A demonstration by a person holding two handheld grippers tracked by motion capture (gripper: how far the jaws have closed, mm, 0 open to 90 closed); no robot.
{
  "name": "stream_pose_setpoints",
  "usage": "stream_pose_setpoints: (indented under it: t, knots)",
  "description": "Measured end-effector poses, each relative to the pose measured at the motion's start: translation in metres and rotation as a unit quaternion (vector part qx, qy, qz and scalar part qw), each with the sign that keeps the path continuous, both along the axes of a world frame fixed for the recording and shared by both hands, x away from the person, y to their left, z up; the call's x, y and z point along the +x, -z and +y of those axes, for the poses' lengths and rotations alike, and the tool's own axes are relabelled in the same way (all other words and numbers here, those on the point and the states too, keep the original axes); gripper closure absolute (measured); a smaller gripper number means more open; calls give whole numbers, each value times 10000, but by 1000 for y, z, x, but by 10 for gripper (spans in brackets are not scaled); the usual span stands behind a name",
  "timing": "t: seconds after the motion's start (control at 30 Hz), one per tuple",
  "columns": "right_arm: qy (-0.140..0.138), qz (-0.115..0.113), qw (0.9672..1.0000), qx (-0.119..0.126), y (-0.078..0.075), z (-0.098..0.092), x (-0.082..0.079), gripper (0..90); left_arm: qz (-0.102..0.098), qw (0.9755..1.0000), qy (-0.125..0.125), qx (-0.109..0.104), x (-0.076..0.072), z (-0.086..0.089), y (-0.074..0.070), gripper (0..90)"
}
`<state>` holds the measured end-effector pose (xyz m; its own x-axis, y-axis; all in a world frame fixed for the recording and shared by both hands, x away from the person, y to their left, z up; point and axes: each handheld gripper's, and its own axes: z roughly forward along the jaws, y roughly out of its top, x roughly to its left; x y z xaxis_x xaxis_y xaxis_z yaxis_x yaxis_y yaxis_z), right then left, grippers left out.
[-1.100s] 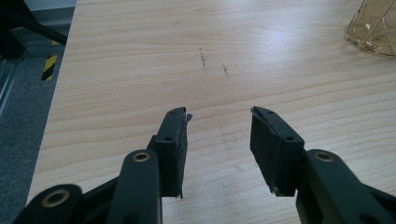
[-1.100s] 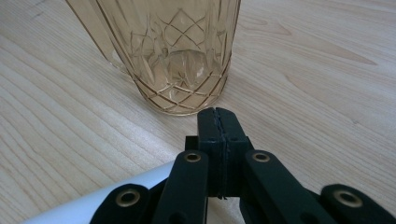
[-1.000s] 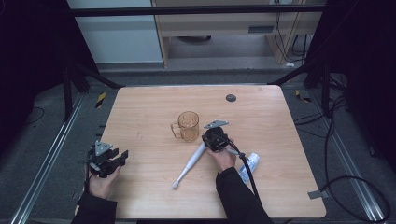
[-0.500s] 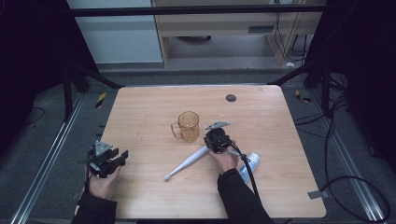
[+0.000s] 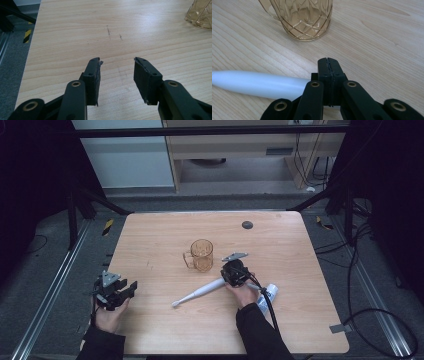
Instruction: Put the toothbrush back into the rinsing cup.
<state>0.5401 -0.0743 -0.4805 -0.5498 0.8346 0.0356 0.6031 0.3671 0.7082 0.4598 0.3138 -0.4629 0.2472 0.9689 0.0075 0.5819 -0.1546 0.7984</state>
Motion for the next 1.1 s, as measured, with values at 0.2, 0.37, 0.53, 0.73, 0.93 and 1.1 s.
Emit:
stream_pose_setpoints:
  t: [0.2,0.37,0.53,0.73,0.93,1.1]
  knots:
    - [9,28,10000,-16,3,-3,-4,899,-2,10000,-4,4,0,0,0,560]
    - [8,-90,9999,127,-2,-1,-6,899,-9,10000,-8,-2,0,0,0,560]
    - [-67,-280,9990,341,-12,8,-12,899,0,10000,-11,14,0,1,0,561]
    - [-302,-312,9978,492,-14,30,-17,899,-9,10000,-16,8,0,1,-1,562]
    - [-356,-238,9979,484,-6,47,-16,900,-18,10000,-13,8,0,1,-1,563]
    - [-327,-130,9987,366,1,52,-16,900,-20,10000,-11,8,-1,1,-1,564]
